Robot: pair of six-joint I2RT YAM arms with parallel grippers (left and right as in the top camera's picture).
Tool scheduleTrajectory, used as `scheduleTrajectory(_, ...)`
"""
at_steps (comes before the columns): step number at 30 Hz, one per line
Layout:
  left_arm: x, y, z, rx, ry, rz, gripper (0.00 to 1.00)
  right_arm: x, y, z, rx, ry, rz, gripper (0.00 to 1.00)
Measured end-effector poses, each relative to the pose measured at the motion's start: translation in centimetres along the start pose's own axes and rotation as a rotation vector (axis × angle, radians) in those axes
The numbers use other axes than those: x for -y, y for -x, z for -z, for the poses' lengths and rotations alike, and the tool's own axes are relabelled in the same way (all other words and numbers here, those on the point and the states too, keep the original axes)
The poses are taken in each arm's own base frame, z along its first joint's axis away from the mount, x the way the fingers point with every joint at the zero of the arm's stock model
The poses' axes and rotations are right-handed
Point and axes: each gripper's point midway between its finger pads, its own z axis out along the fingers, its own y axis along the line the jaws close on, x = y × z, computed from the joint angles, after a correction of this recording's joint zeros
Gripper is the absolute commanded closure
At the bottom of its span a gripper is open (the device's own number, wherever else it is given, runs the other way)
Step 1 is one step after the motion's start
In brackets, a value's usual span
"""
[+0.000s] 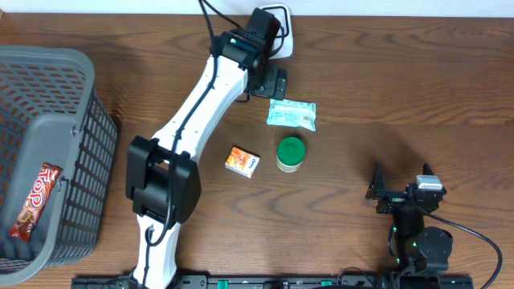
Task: Scan the item barcode
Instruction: 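Regrasp the wipes packet with the left gripper and move it right of the bottle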
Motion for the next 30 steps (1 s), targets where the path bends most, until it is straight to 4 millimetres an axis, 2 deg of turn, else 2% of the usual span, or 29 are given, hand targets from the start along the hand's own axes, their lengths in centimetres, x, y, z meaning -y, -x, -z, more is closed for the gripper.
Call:
scheduleTrajectory(8,3.8,0.6,-2.1,0.039,-0.064,-0.159,0.02,0.0,0.0,0.0,0.0,0.0,0.0,0.01)
scheduleTrajectory(11,5.0,0.5,-3.6,0.037,-0.075,-0.182,0.02,0.0,0.0,0.0,0.0,0.0,0.0,0.01)
scheduleTrajectory(21,5.1,-1.1,-10.3,-0.035,-0.064,-0.111,0.02,0.0,0.0,0.0,0.0,0.0,0.0,0.01)
scheduleTrajectory(30,5.7,0.8,-10.8,0.038,-0.088,0.012,0.02,0.0,0.0,0.0,0.0,0.0,0.0,0.01)
